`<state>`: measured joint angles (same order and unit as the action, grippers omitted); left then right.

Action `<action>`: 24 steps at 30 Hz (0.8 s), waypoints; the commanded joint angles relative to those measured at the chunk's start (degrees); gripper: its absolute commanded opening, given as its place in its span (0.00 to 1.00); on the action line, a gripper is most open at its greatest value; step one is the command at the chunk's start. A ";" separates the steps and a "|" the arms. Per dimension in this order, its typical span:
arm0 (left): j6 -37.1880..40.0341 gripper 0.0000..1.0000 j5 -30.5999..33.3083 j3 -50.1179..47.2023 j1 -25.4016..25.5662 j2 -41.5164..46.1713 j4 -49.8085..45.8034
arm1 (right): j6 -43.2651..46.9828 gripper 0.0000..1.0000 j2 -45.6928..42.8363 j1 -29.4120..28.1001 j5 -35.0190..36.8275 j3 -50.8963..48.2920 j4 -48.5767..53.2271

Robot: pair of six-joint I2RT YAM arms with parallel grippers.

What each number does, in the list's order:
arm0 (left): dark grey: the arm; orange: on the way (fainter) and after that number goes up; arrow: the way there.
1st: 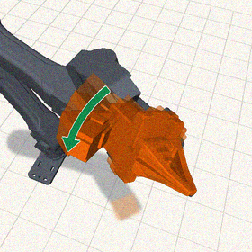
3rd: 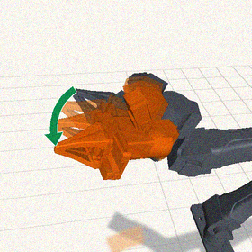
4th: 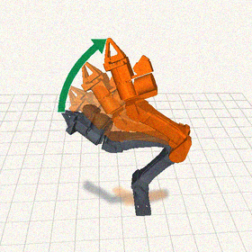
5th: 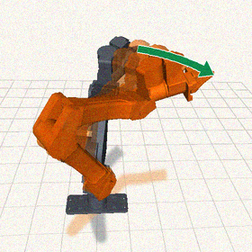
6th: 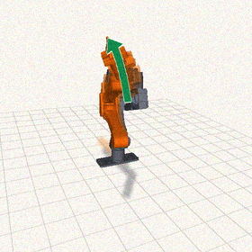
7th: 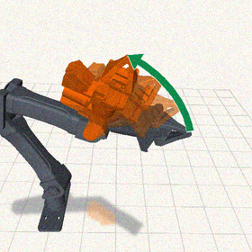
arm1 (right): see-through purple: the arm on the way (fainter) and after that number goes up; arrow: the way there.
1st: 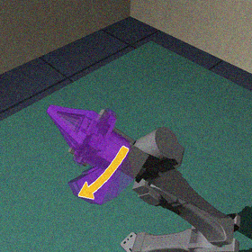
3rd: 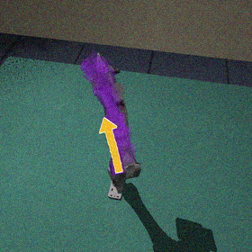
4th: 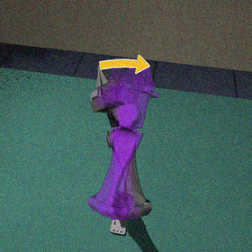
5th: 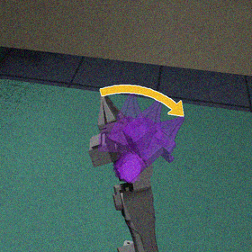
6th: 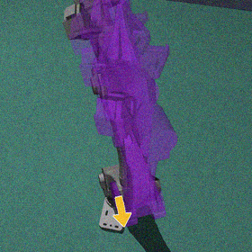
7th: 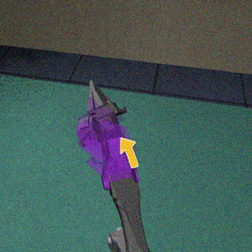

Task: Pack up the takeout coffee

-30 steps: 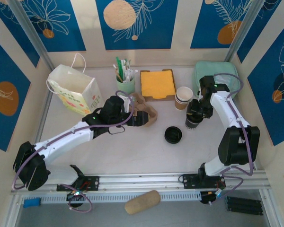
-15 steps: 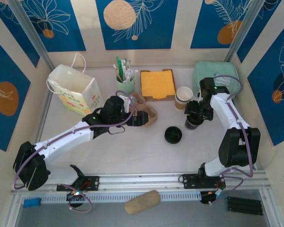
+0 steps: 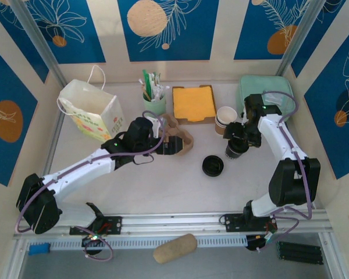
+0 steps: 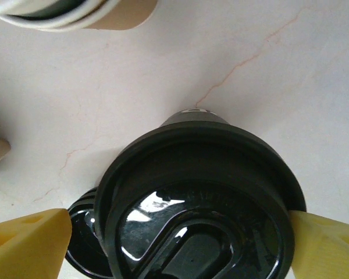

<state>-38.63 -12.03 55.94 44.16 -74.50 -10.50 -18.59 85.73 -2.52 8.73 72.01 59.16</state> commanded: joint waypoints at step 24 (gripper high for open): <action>1.37 0.99 -0.27 2.47 0.44 -0.26 -1.77 | -1.00 1.00 -2.16 -0.46 -2.86 -1.98 -2.14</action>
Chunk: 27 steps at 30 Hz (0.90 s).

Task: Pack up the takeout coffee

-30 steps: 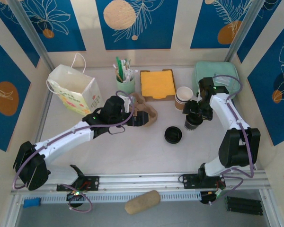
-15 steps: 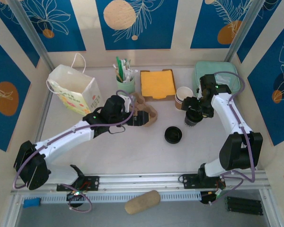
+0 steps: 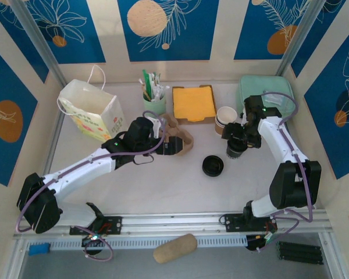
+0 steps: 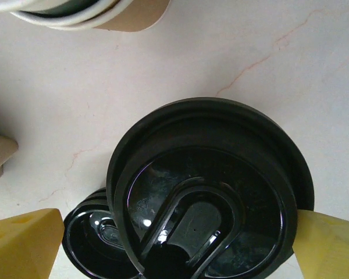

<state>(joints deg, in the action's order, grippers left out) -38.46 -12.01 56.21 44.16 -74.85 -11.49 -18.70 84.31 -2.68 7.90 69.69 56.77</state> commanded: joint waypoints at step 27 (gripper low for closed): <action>-0.38 0.99 10.49 7.80 -0.12 -1.96 -11.86 | -8.75 0.79 -9.39 -4.69 -24.90 11.49 -13.87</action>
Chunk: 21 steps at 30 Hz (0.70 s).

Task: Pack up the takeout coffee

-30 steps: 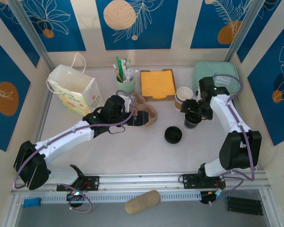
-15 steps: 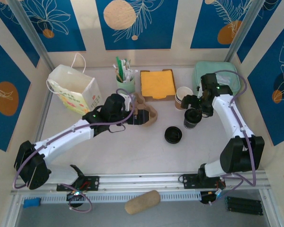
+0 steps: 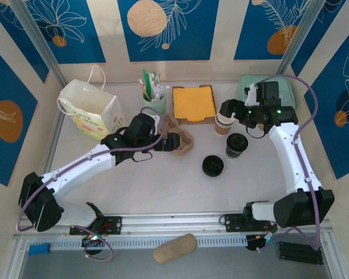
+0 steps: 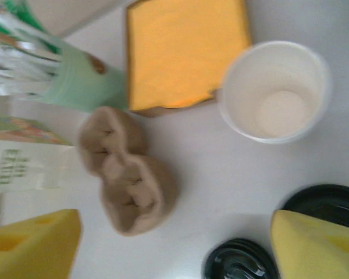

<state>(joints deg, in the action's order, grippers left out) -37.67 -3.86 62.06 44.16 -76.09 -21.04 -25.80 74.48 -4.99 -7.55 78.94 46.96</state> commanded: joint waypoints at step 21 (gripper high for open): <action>-4.99 0.99 -0.48 -7.56 -6.64 1.01 2.60 | -5.00 0.57 22.32 -22.53 -6.27 0.99 -5.24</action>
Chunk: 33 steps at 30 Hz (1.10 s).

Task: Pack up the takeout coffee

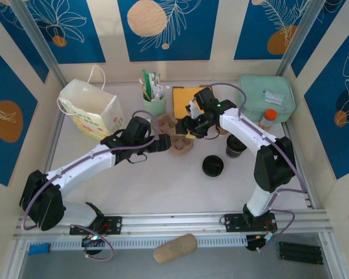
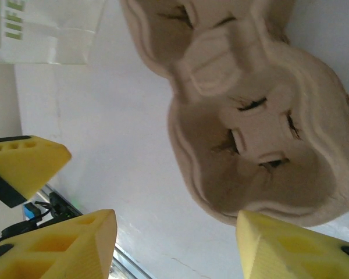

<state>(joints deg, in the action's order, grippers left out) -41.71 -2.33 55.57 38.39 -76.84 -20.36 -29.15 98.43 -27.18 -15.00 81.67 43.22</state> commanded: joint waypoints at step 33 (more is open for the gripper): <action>-5.83 1.00 -7.91 -8.75 -1.77 -2.63 19.05 | -3.20 0.44 -6.64 4.39 4.35 -10.88 -3.22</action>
<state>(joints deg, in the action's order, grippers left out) -46.85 -8.93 47.59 37.12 -79.09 -2.79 -31.46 91.61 -23.00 -9.23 71.16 40.91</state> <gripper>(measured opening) 0.994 0.443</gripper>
